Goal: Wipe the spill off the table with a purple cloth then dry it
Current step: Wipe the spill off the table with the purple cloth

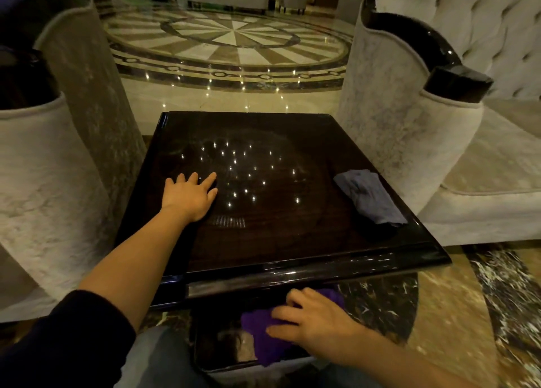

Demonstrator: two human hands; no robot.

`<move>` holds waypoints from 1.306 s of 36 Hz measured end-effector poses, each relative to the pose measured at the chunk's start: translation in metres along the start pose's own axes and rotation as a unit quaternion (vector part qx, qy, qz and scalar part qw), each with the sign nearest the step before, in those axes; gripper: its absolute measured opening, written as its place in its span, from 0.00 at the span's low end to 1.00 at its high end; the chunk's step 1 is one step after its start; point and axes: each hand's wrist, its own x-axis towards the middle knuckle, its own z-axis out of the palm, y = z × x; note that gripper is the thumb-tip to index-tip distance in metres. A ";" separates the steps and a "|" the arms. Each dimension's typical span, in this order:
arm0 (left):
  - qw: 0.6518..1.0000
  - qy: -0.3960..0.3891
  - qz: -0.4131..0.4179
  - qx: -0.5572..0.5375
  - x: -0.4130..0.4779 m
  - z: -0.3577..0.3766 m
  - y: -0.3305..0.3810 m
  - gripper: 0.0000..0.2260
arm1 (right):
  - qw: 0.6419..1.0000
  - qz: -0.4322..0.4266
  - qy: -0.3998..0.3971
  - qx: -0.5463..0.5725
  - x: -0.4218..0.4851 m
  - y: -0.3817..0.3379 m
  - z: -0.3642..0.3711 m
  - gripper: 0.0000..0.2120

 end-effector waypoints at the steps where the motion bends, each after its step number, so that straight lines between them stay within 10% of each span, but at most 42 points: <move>1: 1.000 0.019 0.004 0.013 -0.002 -0.002 0.001 0.23 | 1.000 0.019 0.010 0.020 -0.003 0.002 -0.004 0.16; 9: 0.999 0.034 0.003 0.000 -0.007 -0.008 0.003 0.21 | 0.930 0.181 0.122 0.294 -0.011 0.030 -0.046 0.18; 23: 0.985 -0.003 -0.102 -0.137 0.046 0.006 -0.056 0.24 | 0.871 0.258 0.264 0.324 0.109 0.193 -0.073 0.16; 47: 0.989 0.002 -0.022 -0.148 -0.020 0.021 0.000 0.24 | 0.821 0.528 0.212 0.046 0.081 0.318 -0.039 0.11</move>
